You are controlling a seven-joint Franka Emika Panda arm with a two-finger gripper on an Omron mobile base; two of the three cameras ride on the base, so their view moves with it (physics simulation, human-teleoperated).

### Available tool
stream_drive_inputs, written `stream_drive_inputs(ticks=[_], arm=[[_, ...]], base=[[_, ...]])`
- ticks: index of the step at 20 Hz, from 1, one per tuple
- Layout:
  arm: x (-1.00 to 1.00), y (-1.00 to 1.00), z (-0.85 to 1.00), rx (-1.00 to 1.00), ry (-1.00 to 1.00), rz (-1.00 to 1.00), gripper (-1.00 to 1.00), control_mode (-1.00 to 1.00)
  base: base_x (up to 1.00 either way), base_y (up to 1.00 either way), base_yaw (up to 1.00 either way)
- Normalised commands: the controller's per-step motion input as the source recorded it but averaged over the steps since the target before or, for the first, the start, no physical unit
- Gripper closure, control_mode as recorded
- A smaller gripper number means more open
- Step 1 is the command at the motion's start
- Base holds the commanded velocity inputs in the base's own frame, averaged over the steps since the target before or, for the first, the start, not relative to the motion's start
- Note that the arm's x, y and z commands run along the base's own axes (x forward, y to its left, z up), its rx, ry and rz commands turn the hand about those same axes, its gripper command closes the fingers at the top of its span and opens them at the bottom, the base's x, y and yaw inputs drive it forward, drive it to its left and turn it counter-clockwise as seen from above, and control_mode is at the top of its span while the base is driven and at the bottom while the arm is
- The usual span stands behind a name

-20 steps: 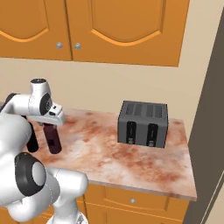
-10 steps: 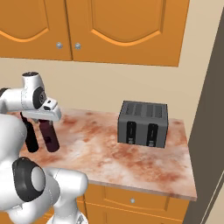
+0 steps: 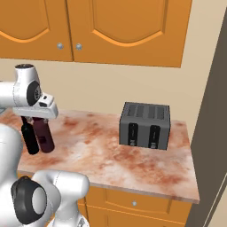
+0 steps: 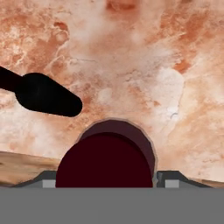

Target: There is a wine glass and glass cup on the dining counter. Place the wine bottle next to the wine glass and the juice bottle next to the glass cup.

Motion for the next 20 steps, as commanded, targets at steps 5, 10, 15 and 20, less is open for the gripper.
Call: stream_drive_inputs(ticks=[5, 10, 15, 20], arm=[[-0.43, -0.10, 0.27, 0.06, -0.06, 0.00, 1.00, -1.00], [-0.40, -0.09, 0.18, 0.02, -0.04, 0.00, 1.00, -1.00], [-0.06, -0.02, 0.00, 0.00, 0.00, 0.00, 1.00, -1.00], [0.00, 0.00, 0.00, 0.00, 0.00, 0.00, 1.00, -1.00]], base=[[0.00, 0.00, 0.00], [0.00, 0.00, 0.00], [0.00, 0.00, 0.00], [0.00, 0.00, 0.00]])
